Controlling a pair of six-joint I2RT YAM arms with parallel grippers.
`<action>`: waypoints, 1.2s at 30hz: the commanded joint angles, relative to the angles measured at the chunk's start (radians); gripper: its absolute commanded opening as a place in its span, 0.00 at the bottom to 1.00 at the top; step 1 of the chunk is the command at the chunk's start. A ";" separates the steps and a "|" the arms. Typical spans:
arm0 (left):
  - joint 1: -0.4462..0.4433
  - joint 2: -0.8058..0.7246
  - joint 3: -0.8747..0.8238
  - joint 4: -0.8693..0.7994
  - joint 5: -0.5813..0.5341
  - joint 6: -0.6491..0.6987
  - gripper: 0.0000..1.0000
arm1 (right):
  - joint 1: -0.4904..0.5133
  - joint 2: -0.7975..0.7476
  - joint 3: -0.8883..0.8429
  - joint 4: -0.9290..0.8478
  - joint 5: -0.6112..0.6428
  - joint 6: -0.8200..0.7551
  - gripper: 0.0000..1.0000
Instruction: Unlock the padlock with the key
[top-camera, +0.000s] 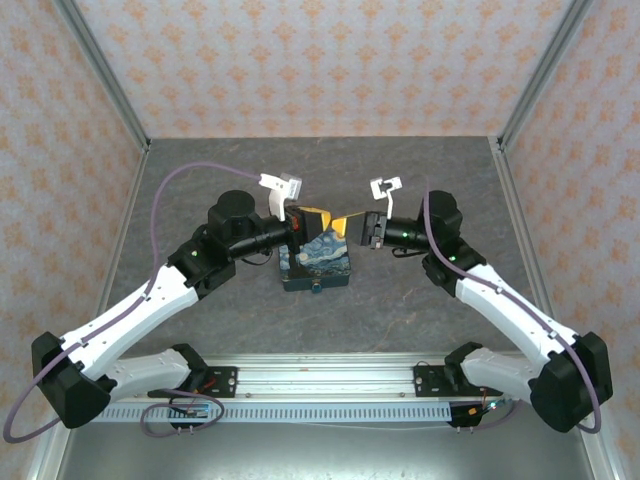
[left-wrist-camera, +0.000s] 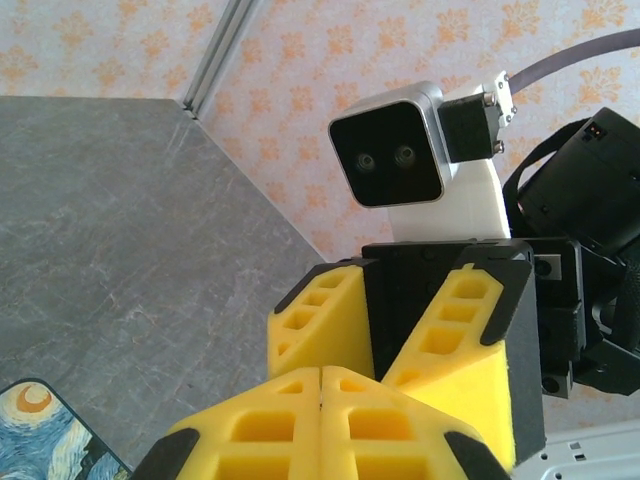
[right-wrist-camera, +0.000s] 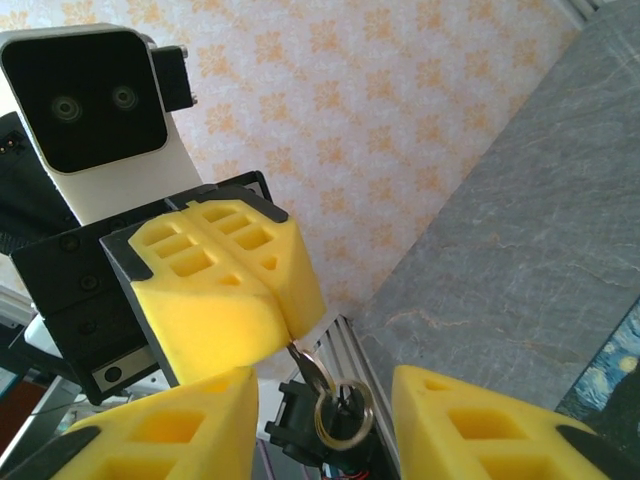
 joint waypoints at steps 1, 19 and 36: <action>0.005 -0.006 0.004 -0.009 0.027 0.017 0.00 | 0.014 0.007 0.034 0.055 -0.022 -0.026 0.36; 0.005 0.002 0.008 -0.020 0.003 0.020 0.00 | 0.014 -0.031 0.015 0.006 0.010 -0.050 0.09; 0.049 0.032 0.050 -0.290 -0.320 0.067 0.60 | 0.015 -0.114 0.054 -0.486 0.439 -0.284 0.00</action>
